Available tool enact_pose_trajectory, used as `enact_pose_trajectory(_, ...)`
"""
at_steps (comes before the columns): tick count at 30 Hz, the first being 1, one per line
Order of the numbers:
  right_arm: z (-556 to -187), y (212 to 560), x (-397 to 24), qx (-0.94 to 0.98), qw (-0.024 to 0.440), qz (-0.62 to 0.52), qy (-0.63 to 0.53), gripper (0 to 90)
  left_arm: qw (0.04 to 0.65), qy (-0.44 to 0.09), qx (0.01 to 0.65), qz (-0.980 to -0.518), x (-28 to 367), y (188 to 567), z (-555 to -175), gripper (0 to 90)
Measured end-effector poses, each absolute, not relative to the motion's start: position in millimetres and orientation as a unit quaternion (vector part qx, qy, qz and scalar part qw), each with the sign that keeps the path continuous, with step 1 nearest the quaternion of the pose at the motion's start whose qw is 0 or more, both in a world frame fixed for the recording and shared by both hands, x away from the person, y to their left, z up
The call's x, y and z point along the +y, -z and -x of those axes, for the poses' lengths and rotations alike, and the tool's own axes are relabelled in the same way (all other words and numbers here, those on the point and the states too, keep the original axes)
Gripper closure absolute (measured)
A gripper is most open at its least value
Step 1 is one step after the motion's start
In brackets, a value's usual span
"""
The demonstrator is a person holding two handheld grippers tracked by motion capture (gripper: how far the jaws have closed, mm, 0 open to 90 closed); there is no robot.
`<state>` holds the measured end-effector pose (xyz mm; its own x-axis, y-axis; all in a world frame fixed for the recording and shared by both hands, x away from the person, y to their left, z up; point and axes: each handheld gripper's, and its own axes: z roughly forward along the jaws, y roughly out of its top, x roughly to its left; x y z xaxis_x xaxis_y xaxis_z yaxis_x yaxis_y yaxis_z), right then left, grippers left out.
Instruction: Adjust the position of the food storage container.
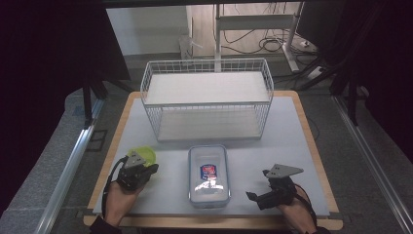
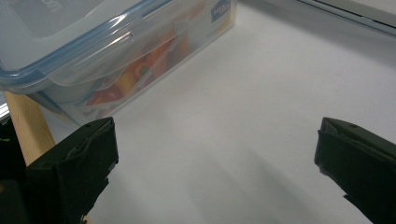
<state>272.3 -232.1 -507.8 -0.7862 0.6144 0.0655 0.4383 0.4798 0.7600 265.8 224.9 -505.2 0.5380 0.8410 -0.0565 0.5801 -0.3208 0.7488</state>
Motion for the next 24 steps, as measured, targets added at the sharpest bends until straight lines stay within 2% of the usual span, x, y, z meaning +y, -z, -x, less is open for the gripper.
enact_pose_trajectory(10, -272.2, 506.6, -232.6, 0.845, 0.113, -0.316, -0.415, 0.0, 0.398, -0.168, 0.430, -0.793, 215.0, 497.9, -254.5, 90.0)
enact_pose_trajectory(18, -270.9, 504.7, -229.9, 0.840, 0.132, -0.320, -0.418, 0.0, 0.412, -0.119, 0.368, -0.825, 177.4, 506.4, -241.2, 89.7)
enact_pose_trajectory(24, -267.3, 504.2, -225.4, 0.854, 0.113, -0.312, -0.400, 0.0, 0.413, -0.077, 0.344, -0.840, 158.3, 515.0, -235.5, 89.8)
